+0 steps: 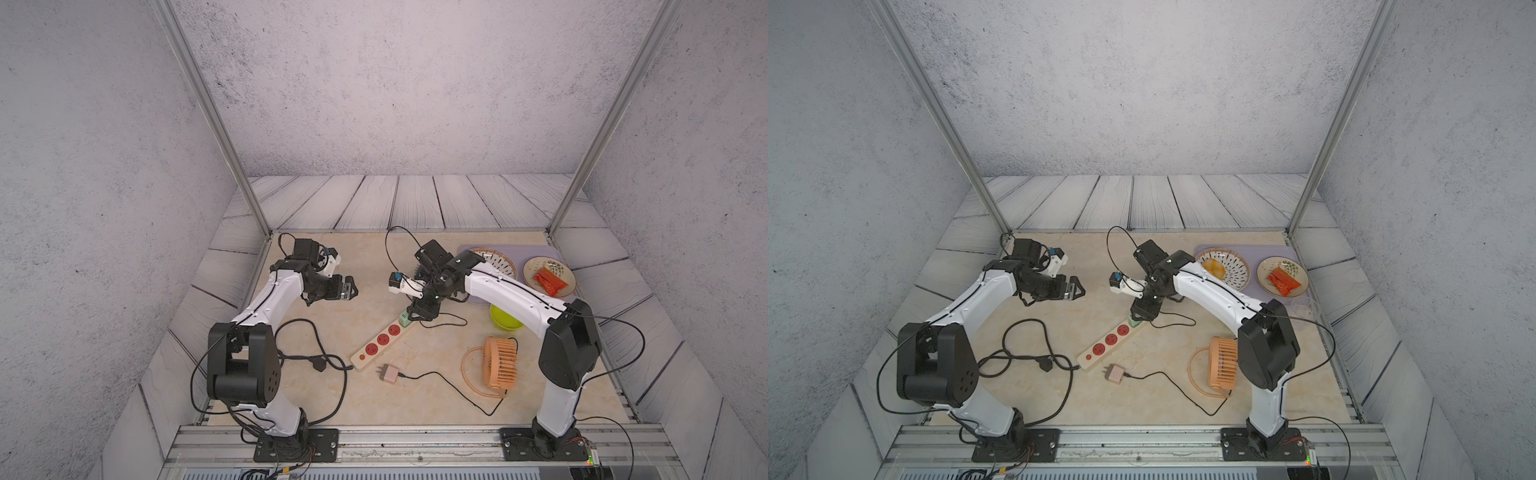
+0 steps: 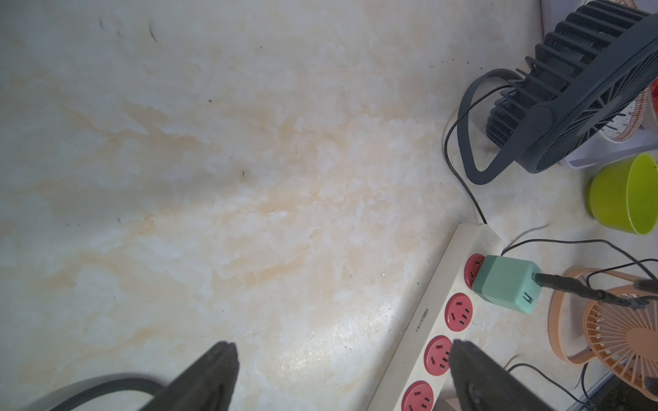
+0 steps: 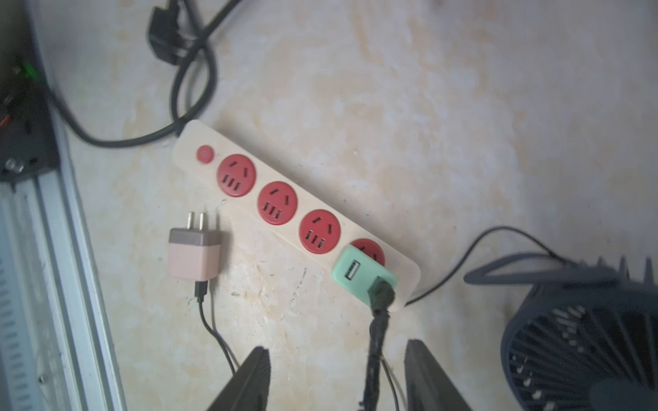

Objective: Plug the desk fan into the power strip
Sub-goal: Insert the plug into the socket, then adjust the socket at the center of the board.

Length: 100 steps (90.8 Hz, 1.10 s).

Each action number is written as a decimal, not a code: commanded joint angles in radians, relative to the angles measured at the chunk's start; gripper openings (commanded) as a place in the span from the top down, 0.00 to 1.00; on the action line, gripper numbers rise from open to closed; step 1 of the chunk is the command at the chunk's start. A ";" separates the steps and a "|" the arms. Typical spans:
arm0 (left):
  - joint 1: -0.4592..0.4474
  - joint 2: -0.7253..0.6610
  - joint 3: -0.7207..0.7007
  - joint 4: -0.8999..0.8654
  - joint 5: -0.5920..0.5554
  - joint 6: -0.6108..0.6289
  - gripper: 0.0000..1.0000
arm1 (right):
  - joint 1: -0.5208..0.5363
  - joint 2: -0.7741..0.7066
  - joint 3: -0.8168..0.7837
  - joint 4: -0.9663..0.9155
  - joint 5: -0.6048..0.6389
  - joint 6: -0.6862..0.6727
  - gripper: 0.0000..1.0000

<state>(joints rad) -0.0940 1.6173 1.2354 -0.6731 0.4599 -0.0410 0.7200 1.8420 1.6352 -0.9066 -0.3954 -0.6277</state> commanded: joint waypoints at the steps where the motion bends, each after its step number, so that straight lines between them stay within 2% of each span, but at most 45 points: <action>1: -0.004 -0.022 0.009 -0.013 -0.002 0.016 0.01 | 0.026 0.024 0.065 -0.105 -0.165 -0.380 0.43; 11: -0.004 -0.036 0.003 -0.009 -0.003 0.021 0.01 | 0.052 0.137 0.173 -0.219 -0.121 -0.464 0.47; 30: -0.003 -0.036 0.001 -0.007 0.001 0.018 0.01 | 0.074 0.252 0.191 -0.185 0.072 -0.516 0.47; 45: -0.004 -0.040 -0.004 -0.003 0.009 0.015 0.01 | 0.072 0.279 0.198 -0.110 0.234 -0.511 0.46; 80: -0.004 -0.044 -0.008 0.000 0.008 0.017 0.01 | 0.050 0.253 0.244 -0.083 0.295 -0.555 0.46; 100: -0.004 -0.038 -0.006 0.000 0.010 0.017 0.00 | 0.023 0.232 0.219 -0.091 0.252 -0.559 0.47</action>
<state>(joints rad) -0.0940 1.5970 1.2354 -0.6693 0.4603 -0.0368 0.7536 2.1212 1.8618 -0.9745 -0.1272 -1.1774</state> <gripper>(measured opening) 0.995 0.539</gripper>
